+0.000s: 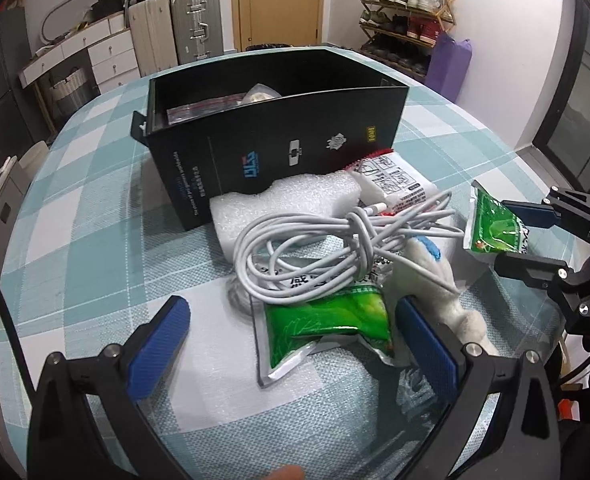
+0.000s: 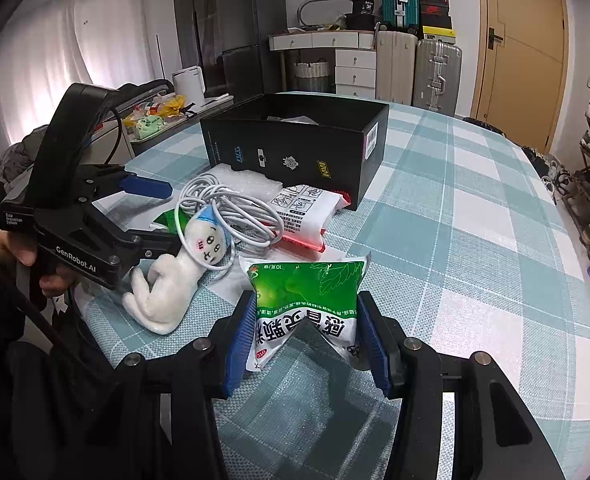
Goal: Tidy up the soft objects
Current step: 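Lift the green sachet with the right gripper while the left gripper grasps a small green packet, then carry the green sachet toward the black box with the right gripper, then lower the green sachet and small green packet into the box, open both grippers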
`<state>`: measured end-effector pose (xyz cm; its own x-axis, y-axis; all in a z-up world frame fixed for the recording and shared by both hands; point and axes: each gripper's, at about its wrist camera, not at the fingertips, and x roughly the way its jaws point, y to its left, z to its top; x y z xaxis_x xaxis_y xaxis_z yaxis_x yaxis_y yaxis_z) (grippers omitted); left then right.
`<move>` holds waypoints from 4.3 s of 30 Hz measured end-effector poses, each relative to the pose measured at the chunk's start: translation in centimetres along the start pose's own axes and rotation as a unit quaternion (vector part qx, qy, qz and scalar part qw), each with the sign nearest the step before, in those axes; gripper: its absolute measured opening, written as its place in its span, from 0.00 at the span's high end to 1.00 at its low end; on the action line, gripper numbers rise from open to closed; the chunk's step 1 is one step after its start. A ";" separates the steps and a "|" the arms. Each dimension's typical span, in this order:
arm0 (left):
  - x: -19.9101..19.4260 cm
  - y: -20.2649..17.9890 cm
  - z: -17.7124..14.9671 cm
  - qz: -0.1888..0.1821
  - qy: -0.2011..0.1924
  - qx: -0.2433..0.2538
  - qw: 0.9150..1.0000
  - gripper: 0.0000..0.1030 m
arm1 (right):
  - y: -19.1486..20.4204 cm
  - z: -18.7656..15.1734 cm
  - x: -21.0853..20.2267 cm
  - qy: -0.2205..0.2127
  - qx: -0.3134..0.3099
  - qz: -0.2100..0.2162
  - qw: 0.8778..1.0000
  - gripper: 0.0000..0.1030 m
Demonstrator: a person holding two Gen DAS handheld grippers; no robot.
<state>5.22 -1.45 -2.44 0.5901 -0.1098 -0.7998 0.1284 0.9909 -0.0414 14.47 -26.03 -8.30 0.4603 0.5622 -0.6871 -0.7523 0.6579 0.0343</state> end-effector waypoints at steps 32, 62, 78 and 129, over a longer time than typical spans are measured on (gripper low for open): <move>-2.8 0.7 -1.5 -0.014 -0.043 0.023 0.999 0.57 | 0.2 0.7 0.1 -0.010 -0.006 0.002 1.000 0.51; -6.4 2.1 -1.5 0.056 -0.075 0.028 0.995 0.57 | 1.0 2.8 -1.6 -0.057 -0.013 -0.006 0.998 0.51; -6.6 4.6 -3.2 0.062 -0.077 -0.025 0.995 0.57 | 0.6 2.7 -1.5 -0.062 -0.004 -0.001 0.998 0.51; -5.5 6.0 7.8 0.039 -0.175 -0.067 0.982 0.57 | -2.0 12.0 0.9 -0.115 0.028 0.024 0.993 0.51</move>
<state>8.97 4.51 6.33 0.8344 -0.0304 -0.5503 -0.0197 0.9962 -0.0849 22.04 -20.81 -0.23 0.5242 0.6890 -0.5004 -0.7521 0.6502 0.1074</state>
